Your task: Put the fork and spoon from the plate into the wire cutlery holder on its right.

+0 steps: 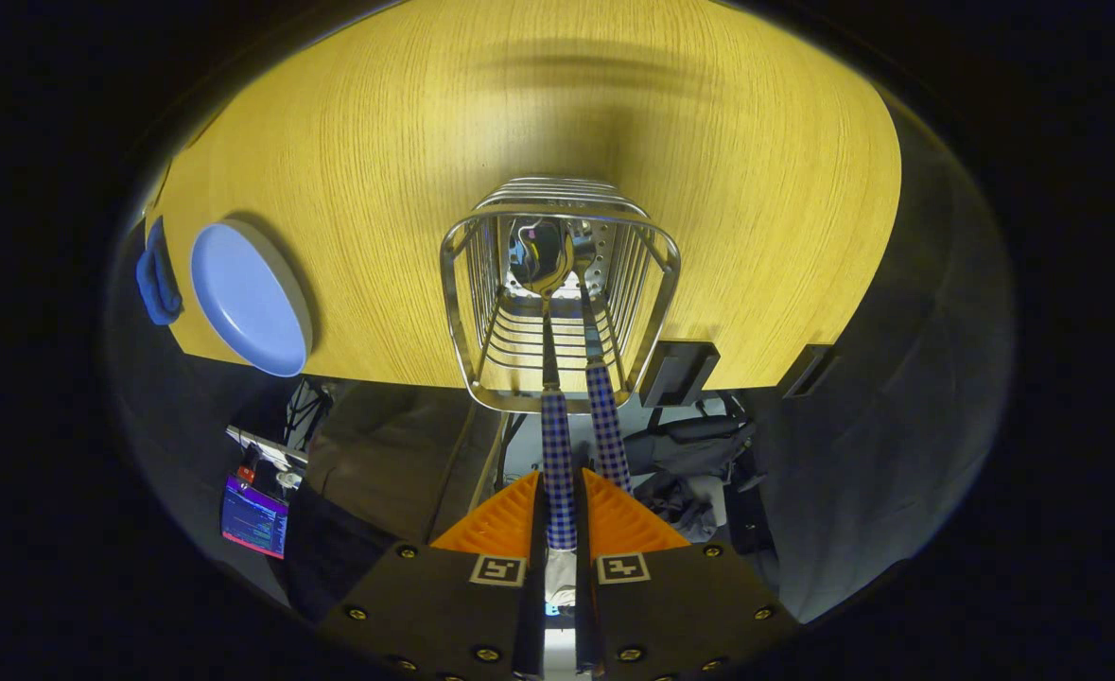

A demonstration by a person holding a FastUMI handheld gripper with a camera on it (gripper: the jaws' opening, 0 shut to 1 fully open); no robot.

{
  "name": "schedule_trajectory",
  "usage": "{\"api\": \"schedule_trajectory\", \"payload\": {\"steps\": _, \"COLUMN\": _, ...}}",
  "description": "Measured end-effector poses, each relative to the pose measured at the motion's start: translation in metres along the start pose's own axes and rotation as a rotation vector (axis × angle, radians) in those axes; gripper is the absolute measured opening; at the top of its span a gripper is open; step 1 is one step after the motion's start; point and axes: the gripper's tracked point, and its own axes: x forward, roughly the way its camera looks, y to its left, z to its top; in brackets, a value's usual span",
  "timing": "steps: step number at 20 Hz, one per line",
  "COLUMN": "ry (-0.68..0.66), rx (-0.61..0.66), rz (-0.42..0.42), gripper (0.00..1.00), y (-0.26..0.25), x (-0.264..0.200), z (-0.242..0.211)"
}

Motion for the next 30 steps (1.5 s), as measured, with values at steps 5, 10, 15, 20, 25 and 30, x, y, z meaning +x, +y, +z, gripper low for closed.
{"api": "schedule_trajectory", "payload": {"steps": 5, "ry": -0.038, "rx": -0.011, "rz": -0.016, "gripper": 0.16, "y": -0.005, "x": -0.006, "z": -0.009}}
{"api": "schedule_trajectory", "payload": {"steps": 10, "ry": -0.168, "rx": -0.085, "rz": -0.03, "gripper": 0.16, "y": -0.006, "x": -0.015, "z": -0.027}}
{"api": "schedule_trajectory", "payload": {"steps": 15, "ry": -0.321, "rx": -0.11, "rz": -0.044, "gripper": 0.16, "y": -0.002, "x": -0.024, "z": -0.049}}
{"api": "schedule_trajectory", "payload": {"steps": 20, "ry": -0.602, "rx": -0.121, "rz": -0.065, "gripper": 0.16, "y": 0.012, "x": -0.027, "z": -0.062}}
{"api": "schedule_trajectory", "payload": {"steps": 25, "ry": -1.056, "rx": -0.093, "rz": -0.09, "gripper": 0.16, "y": 0.057, "x": -0.074, "z": -0.061}}
{"api": "schedule_trajectory", "payload": {"steps": 30, "ry": -1.687, "rx": -0.068, "rz": -0.072, "gripper": 0.71, "y": 0.117, "x": -0.165, "z": -0.086}}
